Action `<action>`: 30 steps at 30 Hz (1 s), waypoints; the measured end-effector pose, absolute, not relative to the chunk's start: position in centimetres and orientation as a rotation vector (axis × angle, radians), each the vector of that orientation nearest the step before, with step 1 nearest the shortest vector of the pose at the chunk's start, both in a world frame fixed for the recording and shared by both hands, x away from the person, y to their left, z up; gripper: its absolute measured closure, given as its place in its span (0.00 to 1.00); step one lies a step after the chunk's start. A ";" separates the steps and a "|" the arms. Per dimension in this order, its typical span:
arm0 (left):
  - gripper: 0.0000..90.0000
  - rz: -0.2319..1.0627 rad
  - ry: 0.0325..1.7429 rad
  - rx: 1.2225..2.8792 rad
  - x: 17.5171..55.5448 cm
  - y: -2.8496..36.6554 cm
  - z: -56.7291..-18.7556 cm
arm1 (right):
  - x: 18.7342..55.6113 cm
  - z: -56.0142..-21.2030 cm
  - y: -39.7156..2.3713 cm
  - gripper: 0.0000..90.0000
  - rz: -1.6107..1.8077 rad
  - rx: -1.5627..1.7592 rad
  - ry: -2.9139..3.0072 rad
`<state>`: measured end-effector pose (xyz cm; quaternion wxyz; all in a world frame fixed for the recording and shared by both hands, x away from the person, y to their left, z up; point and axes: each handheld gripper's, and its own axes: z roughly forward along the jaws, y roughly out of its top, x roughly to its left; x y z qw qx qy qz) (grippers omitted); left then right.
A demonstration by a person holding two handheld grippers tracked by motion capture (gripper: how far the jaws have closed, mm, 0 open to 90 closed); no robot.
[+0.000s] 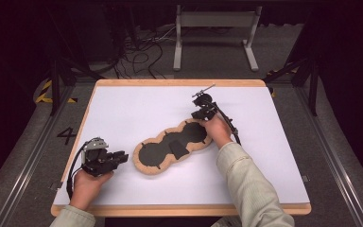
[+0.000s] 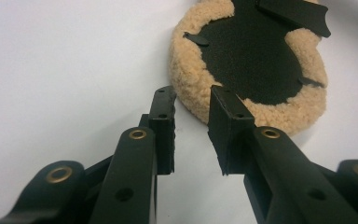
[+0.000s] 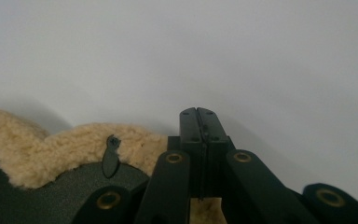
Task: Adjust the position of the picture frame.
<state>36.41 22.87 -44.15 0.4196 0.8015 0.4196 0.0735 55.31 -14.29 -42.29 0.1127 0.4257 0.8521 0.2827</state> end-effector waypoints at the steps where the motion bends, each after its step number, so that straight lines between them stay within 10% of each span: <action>1: 0.80 0.184 1.051 2.011 36.4 22.9 -44.2 | 55.4 -42.3 -14.5 1.00 0.849 1.265 2.503; 30: 0.65 0.132 0.959 2.001 36.4 23.7 -44.2 | 48.1 -42.5 -18.1 1.00 0.869 1.207 2.566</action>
